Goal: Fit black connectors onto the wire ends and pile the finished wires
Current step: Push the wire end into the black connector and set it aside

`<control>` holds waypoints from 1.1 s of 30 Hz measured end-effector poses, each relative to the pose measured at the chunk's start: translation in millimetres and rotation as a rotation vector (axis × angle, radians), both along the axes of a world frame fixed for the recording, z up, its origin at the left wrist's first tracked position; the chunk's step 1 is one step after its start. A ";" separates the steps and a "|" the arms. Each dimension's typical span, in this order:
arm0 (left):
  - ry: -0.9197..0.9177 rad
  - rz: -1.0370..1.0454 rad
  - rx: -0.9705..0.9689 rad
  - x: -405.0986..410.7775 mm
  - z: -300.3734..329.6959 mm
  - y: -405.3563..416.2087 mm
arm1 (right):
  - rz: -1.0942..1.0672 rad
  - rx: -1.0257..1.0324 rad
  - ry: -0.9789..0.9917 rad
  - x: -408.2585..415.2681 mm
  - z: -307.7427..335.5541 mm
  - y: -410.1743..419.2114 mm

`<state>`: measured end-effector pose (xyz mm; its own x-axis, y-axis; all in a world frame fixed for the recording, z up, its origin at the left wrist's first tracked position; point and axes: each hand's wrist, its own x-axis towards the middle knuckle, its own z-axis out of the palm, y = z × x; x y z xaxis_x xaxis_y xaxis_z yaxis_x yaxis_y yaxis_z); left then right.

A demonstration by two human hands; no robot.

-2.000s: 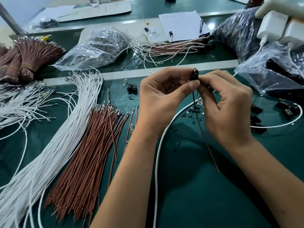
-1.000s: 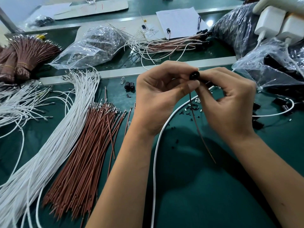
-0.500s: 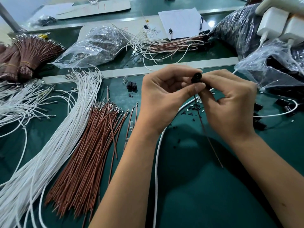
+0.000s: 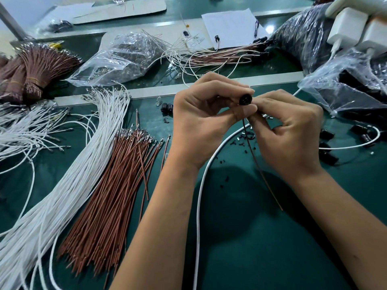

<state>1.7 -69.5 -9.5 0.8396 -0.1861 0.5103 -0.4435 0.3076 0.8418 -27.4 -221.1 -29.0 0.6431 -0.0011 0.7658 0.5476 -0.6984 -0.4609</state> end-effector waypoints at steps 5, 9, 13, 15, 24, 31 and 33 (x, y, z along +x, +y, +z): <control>-0.015 -0.009 0.010 -1.4 0.8 0.6 | 0.011 -0.004 -0.001 -0.6 -0.2 0.0; -0.027 -0.023 0.023 -0.6 0.0 1.5 | 0.009 -0.009 -0.004 -0.5 -0.5 0.3; -0.014 -0.037 0.031 1.4 -2.0 3.0 | 0.015 -0.024 -0.001 1.4 -1.6 -0.2; 0.011 -0.040 0.030 2.9 -3.8 4.7 | 0.027 -0.039 0.016 2.9 -2.9 -0.8; 0.240 0.063 -0.008 9.2 -13.7 6.7 | 0.031 0.042 0.151 12.2 -2.0 -11.2; 0.348 0.200 0.062 16.2 -23.8 10.8 | -0.389 0.000 0.391 27.8 -8.3 -55.3; 0.369 0.204 0.094 17.0 -26.8 10.0 | -0.356 -0.064 0.442 27.4 -9.5 -50.4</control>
